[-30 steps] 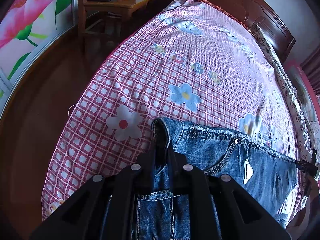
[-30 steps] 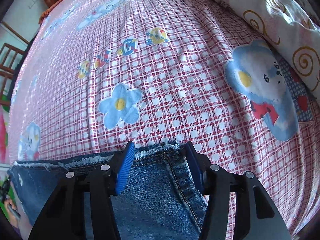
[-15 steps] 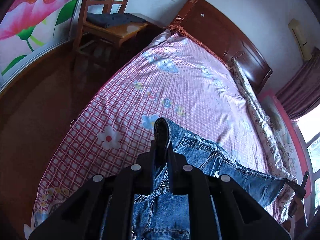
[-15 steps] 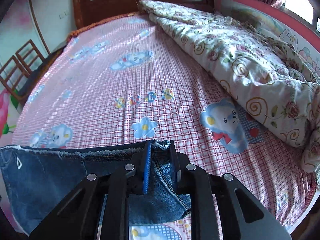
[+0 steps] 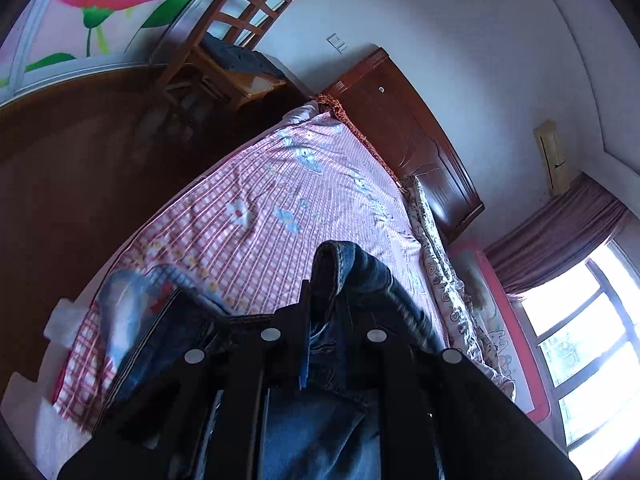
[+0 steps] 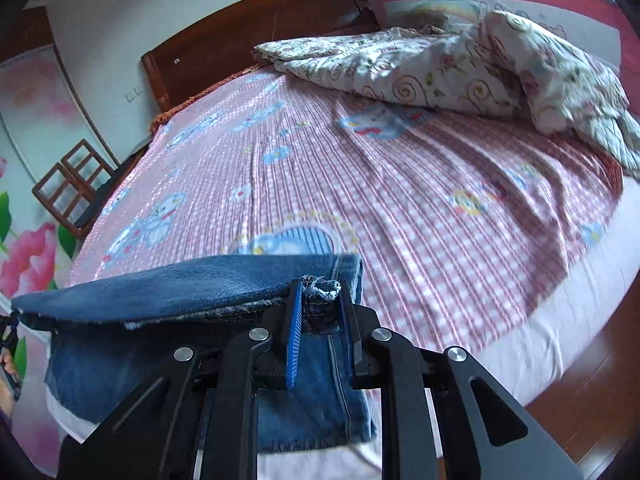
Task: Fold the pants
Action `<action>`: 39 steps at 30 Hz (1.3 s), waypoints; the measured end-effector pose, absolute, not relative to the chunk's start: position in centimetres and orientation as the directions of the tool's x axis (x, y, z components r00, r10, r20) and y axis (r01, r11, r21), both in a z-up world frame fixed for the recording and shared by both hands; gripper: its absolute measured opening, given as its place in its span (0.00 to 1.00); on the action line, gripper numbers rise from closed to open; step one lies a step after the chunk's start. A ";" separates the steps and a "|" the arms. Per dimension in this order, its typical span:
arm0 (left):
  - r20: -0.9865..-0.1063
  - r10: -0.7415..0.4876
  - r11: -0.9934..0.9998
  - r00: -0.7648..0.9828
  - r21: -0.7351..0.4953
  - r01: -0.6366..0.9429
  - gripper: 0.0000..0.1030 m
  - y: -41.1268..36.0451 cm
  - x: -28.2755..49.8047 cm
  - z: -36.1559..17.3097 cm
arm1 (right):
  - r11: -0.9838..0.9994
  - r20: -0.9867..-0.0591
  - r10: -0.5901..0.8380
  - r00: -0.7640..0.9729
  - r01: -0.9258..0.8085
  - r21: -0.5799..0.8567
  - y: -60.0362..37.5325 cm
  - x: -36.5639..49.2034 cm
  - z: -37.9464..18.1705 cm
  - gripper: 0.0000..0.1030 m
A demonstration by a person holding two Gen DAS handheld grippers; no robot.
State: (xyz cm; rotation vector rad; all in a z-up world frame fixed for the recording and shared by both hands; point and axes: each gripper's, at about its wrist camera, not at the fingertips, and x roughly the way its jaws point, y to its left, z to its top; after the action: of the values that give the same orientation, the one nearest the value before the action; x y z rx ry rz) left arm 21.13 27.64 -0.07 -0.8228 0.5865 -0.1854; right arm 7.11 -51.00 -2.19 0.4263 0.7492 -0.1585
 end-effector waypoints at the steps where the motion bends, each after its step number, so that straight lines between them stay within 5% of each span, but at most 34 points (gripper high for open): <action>1: -0.432 -0.372 0.680 0.822 -0.729 -0.075 0.10 27.8 20.3 -0.6 | 0.895 -0.695 0.014 0.719 0.301 0.329 -50.8 6.0 -3.4 0.16; 6: -0.496 -0.357 0.717 0.792 -0.688 -0.108 0.11 27.8 17.4 -3.1 | 0.854 -0.697 0.016 0.717 0.352 0.383 -49.7 2.6 -6.8 0.16; 12: -0.463 -0.356 0.657 0.812 -0.742 -0.135 0.11 29.1 15.5 -4.5 | 0.836 -0.647 -0.001 0.762 0.356 0.418 -49.7 0.2 -5.4 0.16; 16: -0.504 -0.347 0.689 0.791 -0.709 -0.150 0.12 29.7 15.7 -5.3 | 0.849 -0.719 0.043 0.694 0.354 0.393 -49.8 0.4 -8.0 0.16; 17: -0.533 -0.318 0.710 0.784 -0.682 -0.176 0.12 29.9 15.6 -5.7 | 0.854 -0.745 0.057 0.664 0.354 0.381 -49.6 0.5 -9.3 0.18; 20: -0.594 -0.234 0.728 0.770 -0.632 -0.266 0.12 31.5 14.7 -6.6 | 0.797 -0.761 0.048 0.647 0.435 0.419 -50.1 -0.4 -10.3 0.53; 23: -0.596 -0.181 0.719 0.782 -0.623 -0.307 0.13 33.3 13.1 -6.3 | 0.748 -0.764 0.027 0.644 0.494 0.443 -50.3 -1.9 -9.6 0.54; 31: -0.636 -0.219 0.779 0.740 -0.571 -0.260 0.59 29.4 10.7 -5.0 | 0.627 -0.699 0.085 0.710 0.506 0.592 -49.7 -2.4 -8.1 0.54; 39: -0.573 -0.399 0.563 0.715 -0.769 -0.302 0.58 27.5 10.9 -8.9 | 0.696 -0.694 0.185 0.696 0.406 0.593 -45.0 0.3 -7.2 0.54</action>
State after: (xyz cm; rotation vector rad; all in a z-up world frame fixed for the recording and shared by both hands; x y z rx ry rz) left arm 10.89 27.53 -8.86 -1.0009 0.8067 -0.0651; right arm 0.29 -44.97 -7.21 0.8138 0.8131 -0.1394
